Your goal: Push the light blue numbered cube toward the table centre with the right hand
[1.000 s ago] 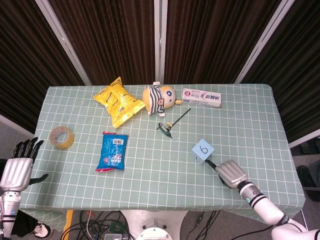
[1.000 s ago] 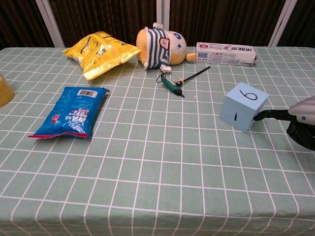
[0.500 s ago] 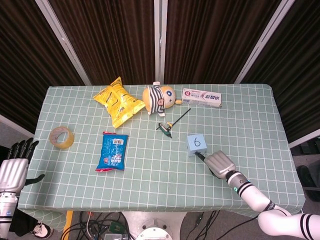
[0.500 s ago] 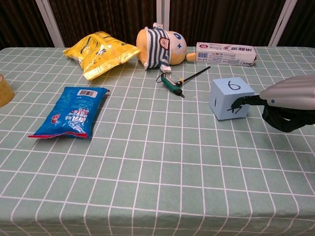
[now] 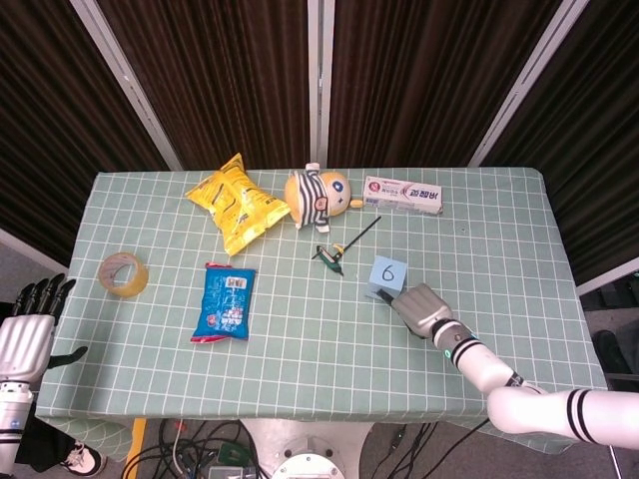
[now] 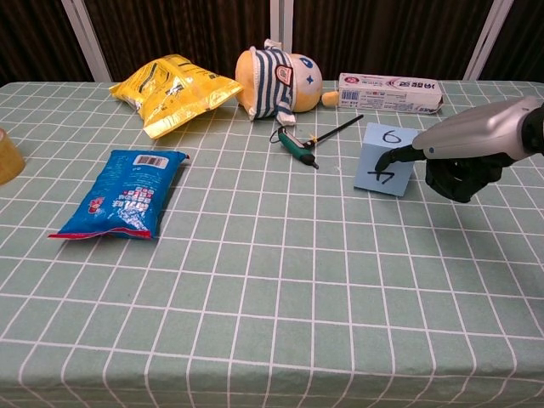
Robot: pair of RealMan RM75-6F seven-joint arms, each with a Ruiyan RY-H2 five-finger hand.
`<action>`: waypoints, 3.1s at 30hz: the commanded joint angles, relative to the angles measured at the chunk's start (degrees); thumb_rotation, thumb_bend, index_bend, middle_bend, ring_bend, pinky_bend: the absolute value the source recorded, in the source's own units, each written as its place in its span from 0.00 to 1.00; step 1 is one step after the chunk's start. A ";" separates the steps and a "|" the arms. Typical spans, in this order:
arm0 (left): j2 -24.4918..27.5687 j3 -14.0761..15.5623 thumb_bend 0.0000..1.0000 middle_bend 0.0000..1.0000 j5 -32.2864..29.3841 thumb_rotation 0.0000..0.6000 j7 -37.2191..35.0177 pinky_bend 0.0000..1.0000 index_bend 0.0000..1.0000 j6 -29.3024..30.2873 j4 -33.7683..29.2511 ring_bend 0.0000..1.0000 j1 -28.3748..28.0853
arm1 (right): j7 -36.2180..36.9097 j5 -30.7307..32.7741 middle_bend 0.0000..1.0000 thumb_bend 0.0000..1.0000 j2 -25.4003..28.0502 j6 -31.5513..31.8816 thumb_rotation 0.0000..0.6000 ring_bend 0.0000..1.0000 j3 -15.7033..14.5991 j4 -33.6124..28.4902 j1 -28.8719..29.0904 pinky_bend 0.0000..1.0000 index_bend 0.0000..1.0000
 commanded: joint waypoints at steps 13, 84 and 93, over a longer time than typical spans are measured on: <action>0.29 -0.14 0.00 0.02 -0.40 1.00 -0.51 0.06 0.07 -0.30 0.25 0.00 -0.01 | -0.43 13.75 0.90 1.00 -0.26 -1.17 1.00 0.81 -3.42 0.94 14.16 0.71 0.00; -0.27 0.78 0.00 0.01 2.72 1.00 2.74 0.06 0.07 2.99 -3.82 0.00 1.15 | 44.31 -46.48 0.00 0.00 -4.95 61.93 1.00 0.00 -14.26 26.60 -41.64 0.00 0.00; -1.40 0.71 0.00 0.00 3.61 1.00 0.93 0.06 0.07 4.81 -1.88 0.00 1.95 | 46.49 -46.55 0.00 0.03 -6.93 58.12 1.00 0.00 -9.49 29.56 -44.65 0.00 0.00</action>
